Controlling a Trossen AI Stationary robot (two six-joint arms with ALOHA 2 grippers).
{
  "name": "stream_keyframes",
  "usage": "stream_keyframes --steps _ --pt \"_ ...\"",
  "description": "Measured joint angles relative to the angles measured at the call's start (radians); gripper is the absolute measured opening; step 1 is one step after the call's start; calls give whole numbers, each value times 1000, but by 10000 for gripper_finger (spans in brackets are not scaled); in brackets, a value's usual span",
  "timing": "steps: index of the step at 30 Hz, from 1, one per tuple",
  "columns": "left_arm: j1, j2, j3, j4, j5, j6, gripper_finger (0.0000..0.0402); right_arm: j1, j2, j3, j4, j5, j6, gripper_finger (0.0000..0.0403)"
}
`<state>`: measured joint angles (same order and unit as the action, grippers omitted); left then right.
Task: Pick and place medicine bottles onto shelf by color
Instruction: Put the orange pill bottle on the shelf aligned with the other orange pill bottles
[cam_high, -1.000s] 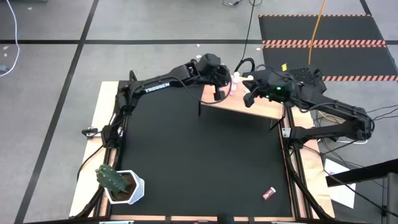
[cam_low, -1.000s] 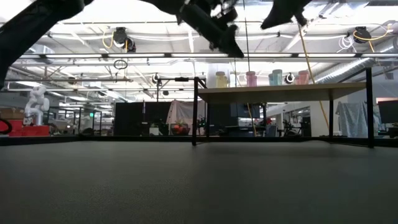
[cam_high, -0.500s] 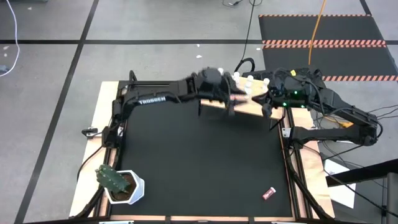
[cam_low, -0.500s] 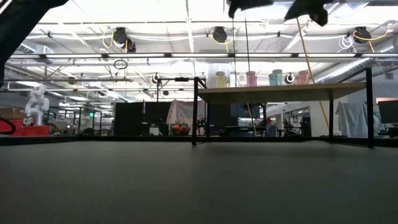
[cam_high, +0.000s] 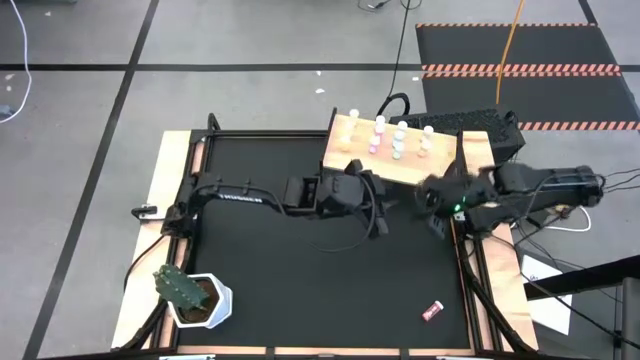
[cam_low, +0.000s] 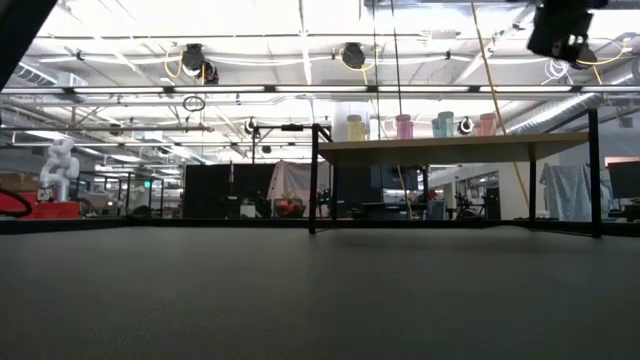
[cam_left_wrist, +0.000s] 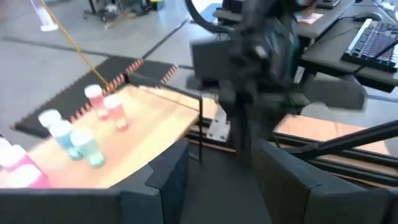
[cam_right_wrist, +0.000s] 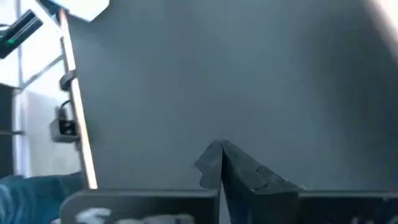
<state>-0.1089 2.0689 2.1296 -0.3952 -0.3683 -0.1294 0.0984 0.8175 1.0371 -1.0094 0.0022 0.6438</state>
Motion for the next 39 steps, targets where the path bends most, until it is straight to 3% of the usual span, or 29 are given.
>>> stream_keyframes --steps 8,13,18,25,32,36,39 --pt "-4 0 0 -82 0 -132 173 339 0 -296 339 108 360 0" --pt "13 0 0 -67 0 -219 173 506 23 -366 299 150 655 0" --pt "38 0 0 -55 0 -264 173 640 71 -369 314 61 861 0" --pt "52 0 0 -95 42 -219 173 768 155 -368 399 -29 1155 0" --pt "37 0 0 -281 125 -225 173 862 259 -366 640 -189 1311 0" --pt "35 0 0 -339 161 -165 173 898 301 -365 660 -153 1370 0" --pt "37 0 0 -341 161 -132 173 921 336 -365 659 -44 1395 2"
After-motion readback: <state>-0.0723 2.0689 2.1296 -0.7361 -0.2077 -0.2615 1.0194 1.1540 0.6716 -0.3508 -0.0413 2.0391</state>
